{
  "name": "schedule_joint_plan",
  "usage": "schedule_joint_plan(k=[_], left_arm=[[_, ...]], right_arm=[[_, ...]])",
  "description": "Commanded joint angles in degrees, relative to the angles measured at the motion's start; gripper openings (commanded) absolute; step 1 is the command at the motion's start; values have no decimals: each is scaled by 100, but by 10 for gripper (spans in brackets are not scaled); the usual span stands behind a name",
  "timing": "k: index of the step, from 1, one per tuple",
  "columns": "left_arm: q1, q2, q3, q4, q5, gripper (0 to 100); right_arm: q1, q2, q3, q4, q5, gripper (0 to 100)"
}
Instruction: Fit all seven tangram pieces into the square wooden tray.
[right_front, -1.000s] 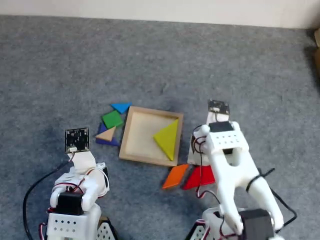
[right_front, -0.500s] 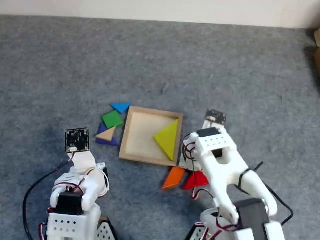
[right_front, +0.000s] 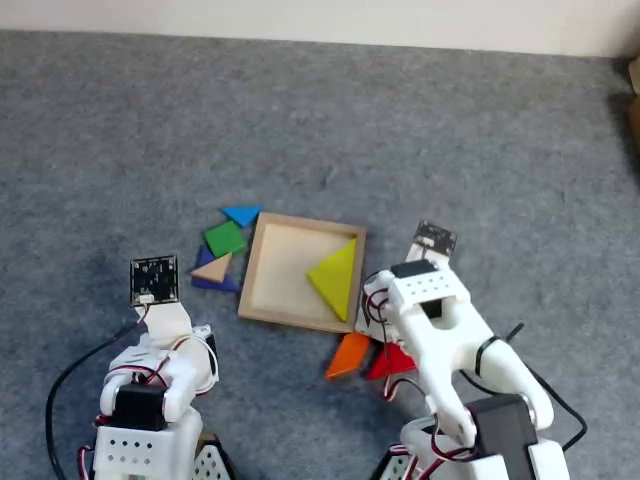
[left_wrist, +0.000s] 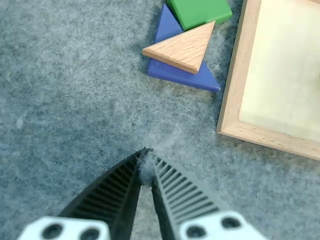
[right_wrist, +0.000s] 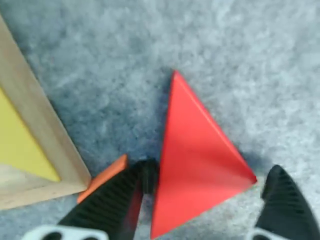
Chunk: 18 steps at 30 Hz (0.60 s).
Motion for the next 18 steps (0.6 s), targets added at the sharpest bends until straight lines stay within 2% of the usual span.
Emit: schedule_joint_plan(k=[1,4,11,18], left_arm=[[-40,-22,110,26,-44,5],[-40,-22,110,26,-44,5],[-40,-22,110,26,-44,5],[-40,-22,110,26,-44,5]], right_arm=[[4,110,48,-171,-35,231],[4,110,48,-171,-26,180],[75,101,-347,-171,9,180],[681,101,-980,-163,985,177]])
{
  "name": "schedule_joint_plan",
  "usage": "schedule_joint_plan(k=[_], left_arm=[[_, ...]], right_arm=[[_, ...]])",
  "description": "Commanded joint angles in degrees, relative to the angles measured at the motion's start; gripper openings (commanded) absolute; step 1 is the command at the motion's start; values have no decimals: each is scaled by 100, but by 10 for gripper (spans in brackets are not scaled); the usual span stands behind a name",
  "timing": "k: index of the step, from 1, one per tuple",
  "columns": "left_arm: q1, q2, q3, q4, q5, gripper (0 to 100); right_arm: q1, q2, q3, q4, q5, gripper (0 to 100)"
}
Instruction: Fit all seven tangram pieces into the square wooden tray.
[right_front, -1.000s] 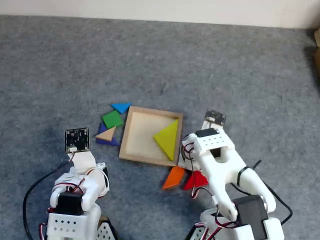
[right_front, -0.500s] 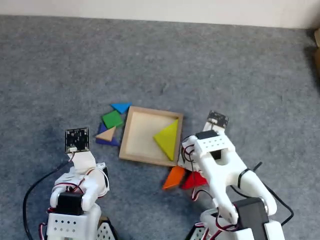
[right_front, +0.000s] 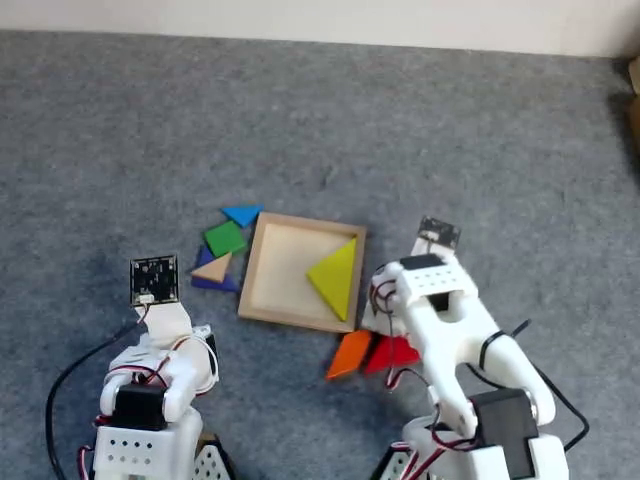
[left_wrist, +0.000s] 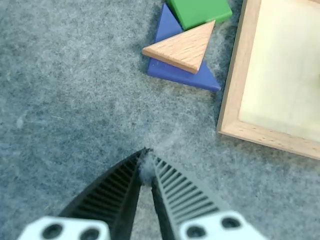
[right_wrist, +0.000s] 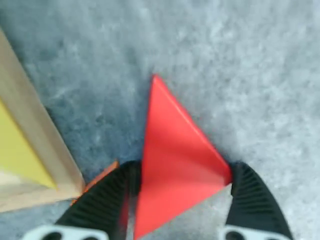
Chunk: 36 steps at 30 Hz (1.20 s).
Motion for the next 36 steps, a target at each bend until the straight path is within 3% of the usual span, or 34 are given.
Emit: schedule_joint_plan(k=[1,15,24,29,31,34,36], left_arm=[[-40,-22,110,26,-44,5],[-40,-22,110,26,-44,5],[-40,-22,110,26,-44,5],[-40,-22,110,26,-44,5],[-40,-22,110,26,-44,5],[-40,-22,110,26,-44,5],[-40,-22,110,26,-44,5]], right_arm=[[356,4,-716,-154,510,177],[453,-233,-1112,-119,2154,177],[40,-690,-2316,963,3244,177],[-48,-391,-2712,1042,3209,181],[-22,-163,-2703,1042,2752,188],[75,233,-2703,1051,2057,275],[180,497,-2703,1051,1987,336]])
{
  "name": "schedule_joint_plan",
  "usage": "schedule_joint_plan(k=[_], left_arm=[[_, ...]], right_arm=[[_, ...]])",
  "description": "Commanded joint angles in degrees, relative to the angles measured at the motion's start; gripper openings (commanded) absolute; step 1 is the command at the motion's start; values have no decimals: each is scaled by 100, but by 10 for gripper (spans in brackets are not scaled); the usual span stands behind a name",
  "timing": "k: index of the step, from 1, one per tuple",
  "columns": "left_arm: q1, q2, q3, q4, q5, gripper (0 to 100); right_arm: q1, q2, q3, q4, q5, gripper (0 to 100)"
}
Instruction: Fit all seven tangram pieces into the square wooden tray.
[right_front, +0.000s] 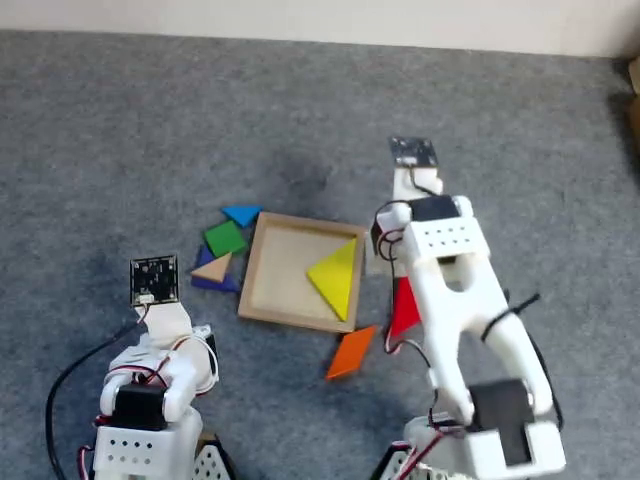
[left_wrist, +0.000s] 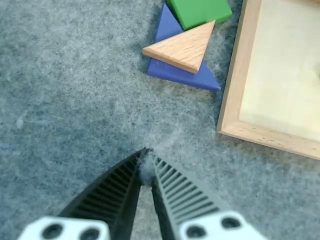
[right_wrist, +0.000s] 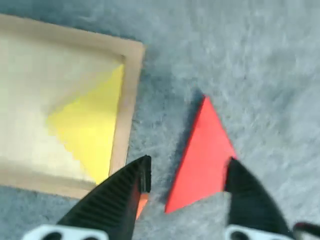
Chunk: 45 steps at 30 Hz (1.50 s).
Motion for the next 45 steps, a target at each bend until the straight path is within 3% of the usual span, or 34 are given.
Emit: schedule_joint_plan(k=[1,18,29,35,45], left_arm=[[-40,-22,110,26,-44,5],[-40,-22,110,26,-44,5],[-40,-22,110,26,-44,5],[-40,-22,110,26,-44,5],[-40,-22,110,26,-44,5]], right_arm=[[171,251,-321,57,-264,351],[365,1587,-356,4,-264,353],[365,1684,-330,-101,-255,353],[365,1666,-330,-207,-264,266],[365,1648,-365,31,-264,264]])
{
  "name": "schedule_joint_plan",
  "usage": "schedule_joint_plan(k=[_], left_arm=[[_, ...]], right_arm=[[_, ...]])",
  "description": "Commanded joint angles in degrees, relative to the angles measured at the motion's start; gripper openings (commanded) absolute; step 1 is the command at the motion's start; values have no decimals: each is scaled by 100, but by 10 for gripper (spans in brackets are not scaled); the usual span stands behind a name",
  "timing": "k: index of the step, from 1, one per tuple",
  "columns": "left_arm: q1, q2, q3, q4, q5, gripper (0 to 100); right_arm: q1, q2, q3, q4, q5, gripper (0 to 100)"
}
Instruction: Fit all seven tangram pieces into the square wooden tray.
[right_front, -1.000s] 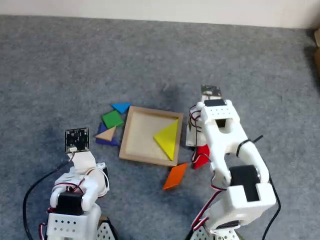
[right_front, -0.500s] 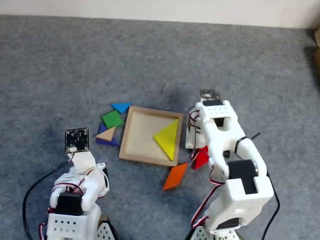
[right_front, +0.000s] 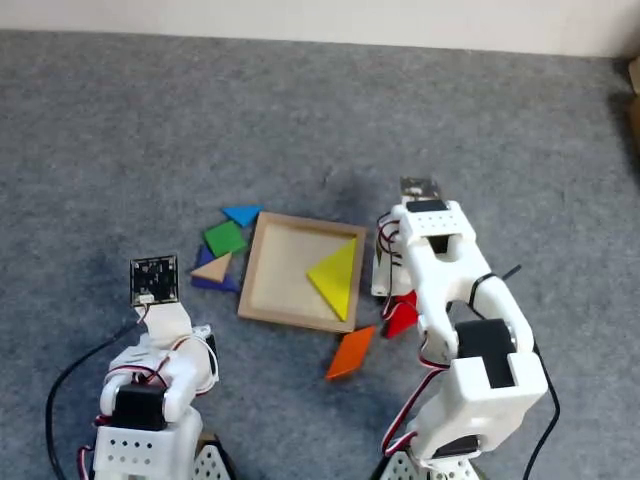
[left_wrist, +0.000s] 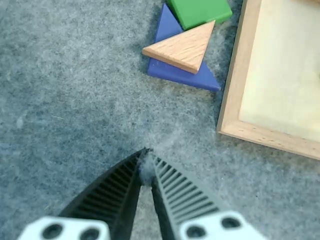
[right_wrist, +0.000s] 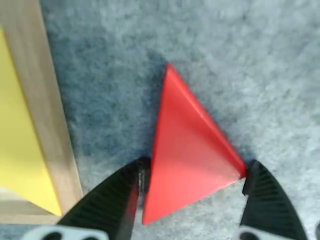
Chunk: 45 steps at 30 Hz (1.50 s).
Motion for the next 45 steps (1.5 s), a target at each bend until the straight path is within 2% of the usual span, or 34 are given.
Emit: schedule_joint_plan(k=[1,4,13,40,42,45], left_arm=[[-40,-22,110,26,-44,5],[-40,-22,110,26,-44,5],[-40,-22,110,26,-44,5],[-40,-22,110,26,-44,5],[-40,-22,110,26,-44,5],[-40,-22,110,26,-44,5]], right_arm=[[48,-75,-251,259,-62,264],[40,-119,-426,611,-53,264],[40,-585,-690,655,-44,263],[22,637,-690,611,-62,262],[22,637,-690,611,-35,235],[31,629,-743,602,-18,132]])
